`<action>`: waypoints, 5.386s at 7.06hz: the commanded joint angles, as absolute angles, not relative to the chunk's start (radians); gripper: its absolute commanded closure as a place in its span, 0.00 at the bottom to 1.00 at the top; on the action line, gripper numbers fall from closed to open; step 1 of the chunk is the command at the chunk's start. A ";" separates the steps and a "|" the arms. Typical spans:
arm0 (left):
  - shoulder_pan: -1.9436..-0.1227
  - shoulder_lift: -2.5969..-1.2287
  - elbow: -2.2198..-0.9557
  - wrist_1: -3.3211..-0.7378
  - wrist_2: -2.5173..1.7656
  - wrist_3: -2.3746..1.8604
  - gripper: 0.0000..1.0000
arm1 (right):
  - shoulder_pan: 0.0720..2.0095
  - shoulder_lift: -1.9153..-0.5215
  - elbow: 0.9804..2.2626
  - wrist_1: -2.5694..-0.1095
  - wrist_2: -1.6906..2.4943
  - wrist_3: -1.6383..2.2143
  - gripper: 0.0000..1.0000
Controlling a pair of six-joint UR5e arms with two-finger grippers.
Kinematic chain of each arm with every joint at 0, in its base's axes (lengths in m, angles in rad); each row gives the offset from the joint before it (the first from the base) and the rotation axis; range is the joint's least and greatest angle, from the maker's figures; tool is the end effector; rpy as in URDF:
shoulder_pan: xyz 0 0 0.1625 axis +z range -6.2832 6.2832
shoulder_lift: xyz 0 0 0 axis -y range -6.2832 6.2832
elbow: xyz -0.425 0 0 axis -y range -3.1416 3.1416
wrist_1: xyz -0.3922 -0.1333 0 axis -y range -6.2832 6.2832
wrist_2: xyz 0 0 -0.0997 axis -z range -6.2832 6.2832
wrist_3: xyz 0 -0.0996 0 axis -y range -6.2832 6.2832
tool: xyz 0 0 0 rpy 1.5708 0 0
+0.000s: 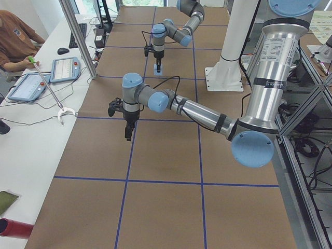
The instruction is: Place blue block between orange and purple blocks
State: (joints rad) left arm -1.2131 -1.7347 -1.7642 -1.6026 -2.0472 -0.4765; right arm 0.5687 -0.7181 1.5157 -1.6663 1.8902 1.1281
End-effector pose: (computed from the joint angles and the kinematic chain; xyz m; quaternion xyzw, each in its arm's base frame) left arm 0.1149 -0.5577 0.4887 0.0780 0.2878 -0.0111 0.9545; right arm -0.5611 -0.4797 0.1692 0.0338 -0.3693 0.0038 0.9287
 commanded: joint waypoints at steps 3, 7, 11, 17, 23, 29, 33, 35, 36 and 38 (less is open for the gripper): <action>-1.362 -1.715 -1.657 -1.591 -2.210 -0.128 0.00 | 0.854 -1.139 2.047 -1.832 2.038 0.836 1.00; -1.370 -1.677 -1.663 -1.600 -2.220 -0.107 0.00 | 1.163 -1.559 2.050 -1.684 2.163 0.427 1.00; -1.364 -1.680 -1.660 -1.600 -2.210 -0.107 0.00 | 1.155 -1.597 1.862 -1.529 2.232 0.446 1.00; -1.362 -1.684 -1.660 -1.601 -2.210 -0.107 0.00 | 1.020 -1.524 1.728 -1.525 2.227 0.531 1.00; -1.362 -1.683 -1.658 -1.611 -2.209 -0.107 0.00 | 1.000 -1.513 1.681 -1.534 2.229 0.532 1.00; -1.362 -1.684 -1.661 -1.611 -2.209 -0.109 0.00 | 1.002 -1.522 1.730 -1.526 2.224 0.531 0.00; -1.370 -1.680 -1.670 -1.611 -2.209 -0.107 0.00 | 1.229 -1.650 1.998 -1.523 2.232 0.497 0.00; -1.406 -1.678 -1.667 -1.594 -2.218 0.011 0.00 | 1.401 -1.673 1.915 -1.536 2.253 0.189 0.00; -1.431 -1.657 -1.664 -1.591 -2.221 0.071 0.00 | 1.501 -1.675 1.805 -1.526 2.363 0.084 0.00; -1.494 -1.591 -1.666 -1.606 -2.317 0.134 0.00 | 1.589 -1.744 1.755 -1.525 2.381 -0.089 0.00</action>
State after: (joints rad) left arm -1.4552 -1.6314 -1.6667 -1.5991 -2.2514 0.0802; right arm 1.5303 -1.7047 1.7874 -1.5263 2.3607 -0.0030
